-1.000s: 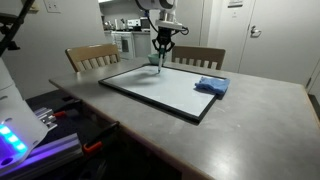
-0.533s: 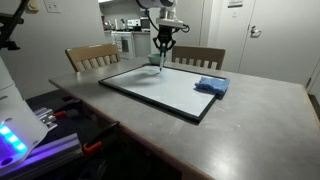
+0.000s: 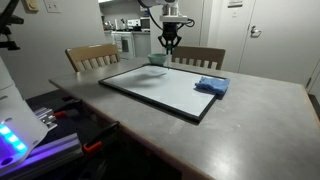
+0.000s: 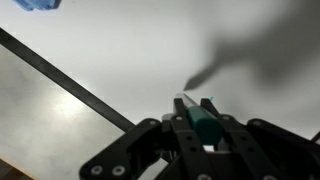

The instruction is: Remove the green marker from the green bowl, draw a smiley face on the whiteboard using the green marker, put the green marker in the bowl

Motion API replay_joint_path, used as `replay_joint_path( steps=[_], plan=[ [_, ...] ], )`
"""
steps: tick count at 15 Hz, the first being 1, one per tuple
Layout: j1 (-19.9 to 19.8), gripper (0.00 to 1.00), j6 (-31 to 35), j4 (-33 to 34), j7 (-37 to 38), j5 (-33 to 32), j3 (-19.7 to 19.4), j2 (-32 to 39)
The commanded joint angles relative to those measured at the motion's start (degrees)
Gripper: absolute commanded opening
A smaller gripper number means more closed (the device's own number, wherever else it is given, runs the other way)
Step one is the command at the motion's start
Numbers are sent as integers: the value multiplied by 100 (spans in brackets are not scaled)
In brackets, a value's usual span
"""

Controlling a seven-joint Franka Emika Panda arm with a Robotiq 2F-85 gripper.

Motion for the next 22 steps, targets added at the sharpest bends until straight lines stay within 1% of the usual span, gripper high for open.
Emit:
replay_joint_path(
  steps=[1, 3, 5, 10, 16, 22],
  plan=[
    [8, 5, 361, -272, 213, -368, -158, -110],
    [-61, 5, 512, -351, 225, -322, -122, -117],
    [-204, 5, 590, -368, 63, -49, 35, -126],
    [-295, 5, 573, -334, -30, 300, 206, -185],
    [-329, 5, 579, -327, -56, 568, 285, -134],
    [-310, 5, 561, -420, -3, 625, 277, -153]
  ],
)
